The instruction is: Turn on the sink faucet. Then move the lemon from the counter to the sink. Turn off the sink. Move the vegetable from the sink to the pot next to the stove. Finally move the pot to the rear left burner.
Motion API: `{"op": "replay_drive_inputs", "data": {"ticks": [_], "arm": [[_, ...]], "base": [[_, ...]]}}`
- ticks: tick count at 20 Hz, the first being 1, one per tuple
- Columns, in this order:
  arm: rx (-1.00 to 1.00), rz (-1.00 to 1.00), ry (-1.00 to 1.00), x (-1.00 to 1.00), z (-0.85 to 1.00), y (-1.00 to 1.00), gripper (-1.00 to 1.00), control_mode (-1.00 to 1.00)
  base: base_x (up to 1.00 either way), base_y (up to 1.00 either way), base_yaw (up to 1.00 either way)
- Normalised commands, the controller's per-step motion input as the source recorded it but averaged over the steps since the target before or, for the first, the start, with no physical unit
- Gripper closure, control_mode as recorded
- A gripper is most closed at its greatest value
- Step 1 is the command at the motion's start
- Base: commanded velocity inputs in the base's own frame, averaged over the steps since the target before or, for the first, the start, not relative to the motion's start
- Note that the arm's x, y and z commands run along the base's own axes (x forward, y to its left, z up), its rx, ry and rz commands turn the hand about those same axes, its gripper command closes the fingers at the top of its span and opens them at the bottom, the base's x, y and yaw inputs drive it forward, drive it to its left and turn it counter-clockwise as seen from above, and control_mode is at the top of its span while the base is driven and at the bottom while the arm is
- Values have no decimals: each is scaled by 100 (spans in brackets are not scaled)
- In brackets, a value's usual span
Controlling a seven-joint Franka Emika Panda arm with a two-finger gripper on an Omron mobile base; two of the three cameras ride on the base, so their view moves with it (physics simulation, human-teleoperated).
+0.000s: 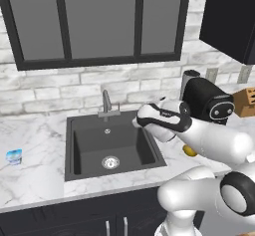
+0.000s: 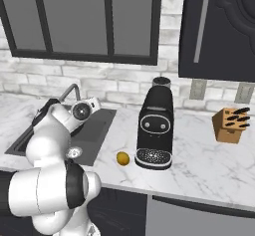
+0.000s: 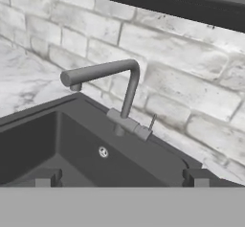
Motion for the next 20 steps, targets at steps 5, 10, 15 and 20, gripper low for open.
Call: {"op": "replay_drive_inputs", "data": {"ticks": [5,10,15,20], "arm": [[0,10,0,16,-2,-12,-100,-100],[0,15,0,7,-3,-2,-100,-100],[0,20,0,6,0,0,-100,-100],[0,10,-1,0,0,0,-100,-100]], "base": [[0,0,0],[0,0,0],[0,0,0],[0,0,0]]}}
